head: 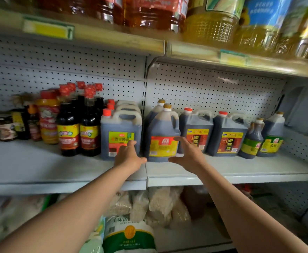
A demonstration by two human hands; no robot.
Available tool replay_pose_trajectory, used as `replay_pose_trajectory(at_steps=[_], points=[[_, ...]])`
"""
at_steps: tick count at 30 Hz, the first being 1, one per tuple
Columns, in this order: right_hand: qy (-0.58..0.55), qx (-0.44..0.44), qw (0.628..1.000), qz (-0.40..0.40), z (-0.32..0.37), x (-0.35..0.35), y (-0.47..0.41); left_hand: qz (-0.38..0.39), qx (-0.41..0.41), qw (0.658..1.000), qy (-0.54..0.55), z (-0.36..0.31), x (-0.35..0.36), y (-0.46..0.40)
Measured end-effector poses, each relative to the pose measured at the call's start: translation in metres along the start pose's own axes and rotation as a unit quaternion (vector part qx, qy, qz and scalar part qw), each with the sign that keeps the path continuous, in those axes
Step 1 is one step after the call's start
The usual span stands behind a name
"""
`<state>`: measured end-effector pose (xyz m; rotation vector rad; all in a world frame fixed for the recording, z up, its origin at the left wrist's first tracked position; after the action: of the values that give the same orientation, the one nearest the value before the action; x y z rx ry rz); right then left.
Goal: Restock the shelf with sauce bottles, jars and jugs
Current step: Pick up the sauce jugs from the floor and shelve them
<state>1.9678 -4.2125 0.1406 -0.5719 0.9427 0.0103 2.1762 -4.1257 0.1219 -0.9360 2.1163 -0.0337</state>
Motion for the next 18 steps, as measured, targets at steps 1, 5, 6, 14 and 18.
replay_pose_trajectory(at_steps=[1, 5, 6, 14, 18], points=[[0.02, -0.016, 1.0, 0.018, 0.006, 0.003, 0.01, -0.001, -0.003, 1.0, -0.012, 0.011, -0.007, 0.009], [0.068, -0.059, 0.994, 0.069, 0.033, 0.015, 0.053, 0.015, -0.017, 0.998, -0.062, 0.05, -0.038, 0.042], [0.068, -0.064, 0.993, 0.074, 0.04, 0.019, 0.062, 0.021, -0.021, 0.997, -0.066, 0.059, -0.044, 0.048], [0.058, -0.072, 0.99, 0.105, 0.094, 0.044, 0.125, 0.044, -0.023, 0.997, -0.06, 0.117, -0.081, 0.083], [0.065, -0.064, 0.988, 0.123, 0.127, 0.067, 0.147, 0.054, -0.024, 0.996, -0.064, 0.161, -0.099, 0.087]])
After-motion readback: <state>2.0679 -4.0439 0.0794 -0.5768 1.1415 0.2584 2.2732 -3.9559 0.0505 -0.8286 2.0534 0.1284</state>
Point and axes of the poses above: each hand's wrist, its own y-axis away from the middle knuckle, its own x-axis out of the palm, z = x × y, the point moved 3 cm from there along -y, towards the middle knuckle, and after that the axes turned 14 degrees about -z, right-handed, at the moved point
